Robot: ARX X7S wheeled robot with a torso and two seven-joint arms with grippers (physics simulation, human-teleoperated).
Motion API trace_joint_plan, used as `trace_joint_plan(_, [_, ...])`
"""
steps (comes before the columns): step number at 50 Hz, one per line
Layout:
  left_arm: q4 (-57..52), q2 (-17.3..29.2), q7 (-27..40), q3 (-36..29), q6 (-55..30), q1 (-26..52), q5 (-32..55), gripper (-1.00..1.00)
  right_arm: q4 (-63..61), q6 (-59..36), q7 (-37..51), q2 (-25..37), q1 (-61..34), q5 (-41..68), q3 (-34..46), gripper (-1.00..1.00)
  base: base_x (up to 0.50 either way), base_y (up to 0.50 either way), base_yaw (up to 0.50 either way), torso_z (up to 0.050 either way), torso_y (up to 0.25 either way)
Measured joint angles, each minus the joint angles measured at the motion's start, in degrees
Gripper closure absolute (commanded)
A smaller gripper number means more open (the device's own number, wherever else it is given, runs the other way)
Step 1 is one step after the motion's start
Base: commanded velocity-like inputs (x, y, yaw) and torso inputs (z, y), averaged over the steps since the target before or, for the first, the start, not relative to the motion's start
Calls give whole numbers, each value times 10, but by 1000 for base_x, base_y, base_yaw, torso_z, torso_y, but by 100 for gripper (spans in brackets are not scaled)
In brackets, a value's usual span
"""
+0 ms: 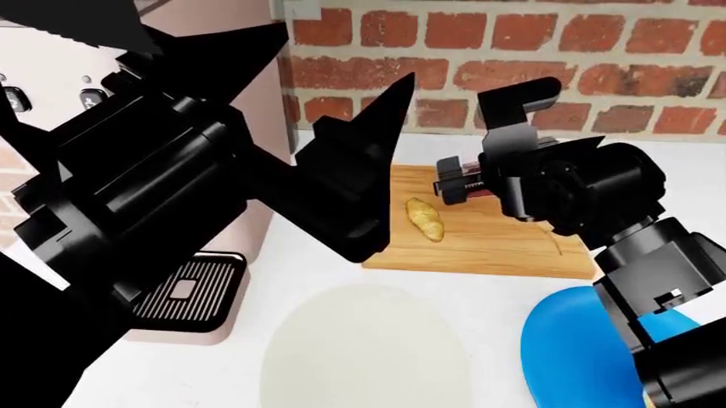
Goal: From the different types of pastries on the counter, select a croissant and place it on the cutting board. Then retrieve a jar of jam from the cabinet and place it alongside the croissant on the cutting board.
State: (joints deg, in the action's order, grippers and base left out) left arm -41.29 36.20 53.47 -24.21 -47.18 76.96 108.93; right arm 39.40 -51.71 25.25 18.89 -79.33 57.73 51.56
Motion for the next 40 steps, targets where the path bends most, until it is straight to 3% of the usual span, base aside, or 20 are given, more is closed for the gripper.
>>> trace_joint_plan(40, [-1, 3, -1, -4, 6, 2, 0, -100, -94, -30, 22, 41, -29, 39, -35, -100, 0, 0, 0, 0, 0])
